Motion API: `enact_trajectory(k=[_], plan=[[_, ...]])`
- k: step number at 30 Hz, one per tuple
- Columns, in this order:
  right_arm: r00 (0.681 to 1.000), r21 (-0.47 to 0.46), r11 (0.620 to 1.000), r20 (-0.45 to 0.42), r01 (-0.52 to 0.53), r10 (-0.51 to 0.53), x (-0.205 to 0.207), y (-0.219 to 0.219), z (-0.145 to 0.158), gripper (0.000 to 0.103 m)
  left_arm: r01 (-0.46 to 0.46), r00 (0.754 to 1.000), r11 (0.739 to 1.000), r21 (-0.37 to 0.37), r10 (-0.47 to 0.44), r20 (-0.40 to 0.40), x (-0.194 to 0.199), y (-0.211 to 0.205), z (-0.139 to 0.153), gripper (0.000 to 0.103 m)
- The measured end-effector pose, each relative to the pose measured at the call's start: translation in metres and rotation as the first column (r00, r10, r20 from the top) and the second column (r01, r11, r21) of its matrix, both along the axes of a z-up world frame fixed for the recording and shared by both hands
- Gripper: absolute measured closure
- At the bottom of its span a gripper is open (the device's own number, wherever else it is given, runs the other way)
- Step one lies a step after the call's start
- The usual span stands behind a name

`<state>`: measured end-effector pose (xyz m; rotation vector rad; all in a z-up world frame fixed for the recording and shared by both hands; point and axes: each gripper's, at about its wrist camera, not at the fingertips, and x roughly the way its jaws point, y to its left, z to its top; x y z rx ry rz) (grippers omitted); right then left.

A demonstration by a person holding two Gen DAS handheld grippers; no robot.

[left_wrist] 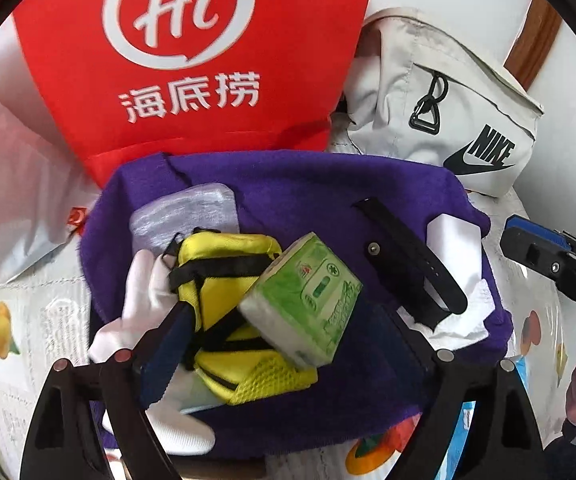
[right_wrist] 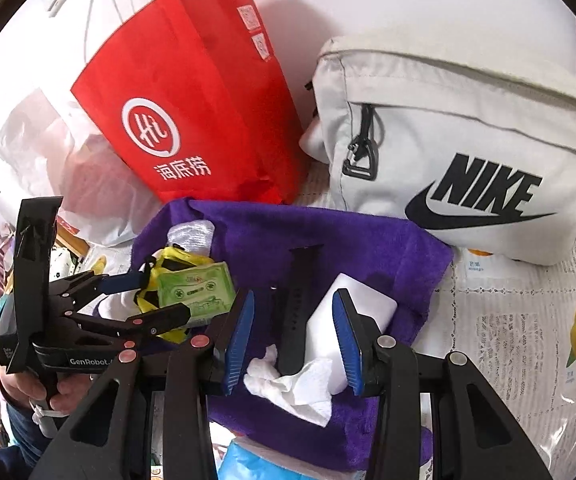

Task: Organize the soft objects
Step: 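Open the left tool to drop the wipes pack while the right tool releases the strap onto the towel, then withdraw both tools from the towel toward the green snack packet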

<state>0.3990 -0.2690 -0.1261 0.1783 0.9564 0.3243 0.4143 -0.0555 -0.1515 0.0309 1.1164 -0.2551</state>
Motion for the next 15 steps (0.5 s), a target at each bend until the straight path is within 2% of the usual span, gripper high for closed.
enact_trajectory(k=[6, 9, 11, 15], plan=[[1.000, 0.005, 1.000, 0.019, -0.018, 0.018, -0.018, 0.012, 0.016, 0.062, -0.001, 0.997, 1.000, -0.004, 0.001, 0.084, -0.031, 0.011, 0.032, 0.014], [0.999, -0.042, 0.998, 0.005, -0.051, 0.051, -0.034, 0.024, 0.019, 0.062, 0.006, 0.991, 1.000, -0.026, -0.002, 0.135, -0.052, 0.018, 0.049, 0.014], [0.998, -0.065, 0.996, 0.008, -0.065, 0.066, -0.048, 0.030, 0.023, 0.062, 0.001, 0.989, 1.000, -0.031, 0.004, 0.146, -0.063, 0.022, 0.055, 0.014], [0.998, -0.036, 0.997, 0.018, -0.064, 0.065, -0.081, 0.037, 0.027, 0.062, -0.009, 0.991, 0.999, -0.032, 0.013, 0.133, -0.090, 0.030, 0.061, 0.014]])
